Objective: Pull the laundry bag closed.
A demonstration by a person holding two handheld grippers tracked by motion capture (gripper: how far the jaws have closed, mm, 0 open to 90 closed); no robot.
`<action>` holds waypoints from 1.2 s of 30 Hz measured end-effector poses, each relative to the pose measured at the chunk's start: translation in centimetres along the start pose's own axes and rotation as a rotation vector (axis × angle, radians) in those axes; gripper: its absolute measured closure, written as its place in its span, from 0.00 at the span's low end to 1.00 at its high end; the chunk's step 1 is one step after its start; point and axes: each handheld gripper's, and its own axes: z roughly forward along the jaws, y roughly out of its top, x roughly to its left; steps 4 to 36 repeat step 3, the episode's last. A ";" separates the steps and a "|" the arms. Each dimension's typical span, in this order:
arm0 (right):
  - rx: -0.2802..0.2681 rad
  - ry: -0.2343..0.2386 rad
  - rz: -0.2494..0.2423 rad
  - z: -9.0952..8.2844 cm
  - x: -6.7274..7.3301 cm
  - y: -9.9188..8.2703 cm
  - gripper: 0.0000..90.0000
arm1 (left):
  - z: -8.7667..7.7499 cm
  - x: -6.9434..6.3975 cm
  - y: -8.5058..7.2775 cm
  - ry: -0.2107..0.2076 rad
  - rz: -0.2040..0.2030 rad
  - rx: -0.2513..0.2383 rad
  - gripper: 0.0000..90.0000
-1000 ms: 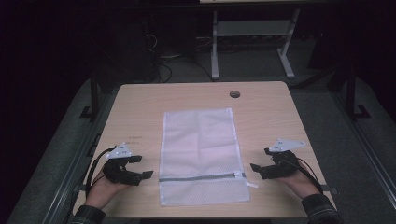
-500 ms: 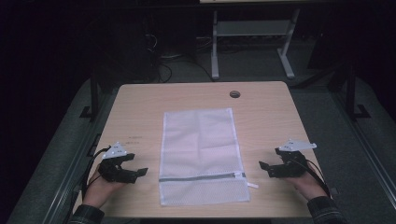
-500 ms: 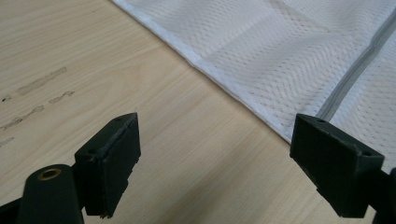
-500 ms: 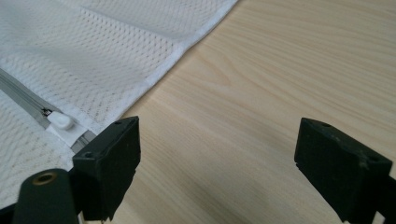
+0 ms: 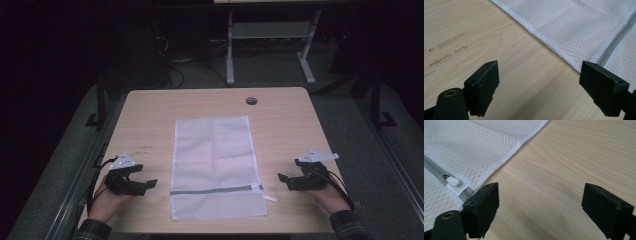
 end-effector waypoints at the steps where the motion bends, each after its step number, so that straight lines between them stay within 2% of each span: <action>1: 0.000 0.000 0.000 0.0 0.0 0.0 0.15 | 0.0 0.0 0.0 0.000 0.001 0.000 0.17; 36: 0.000 -0.001 -0.001 0.0 0.0 0.0 0.15 | 0.0 0.1 0.0 0.000 0.002 0.002 0.17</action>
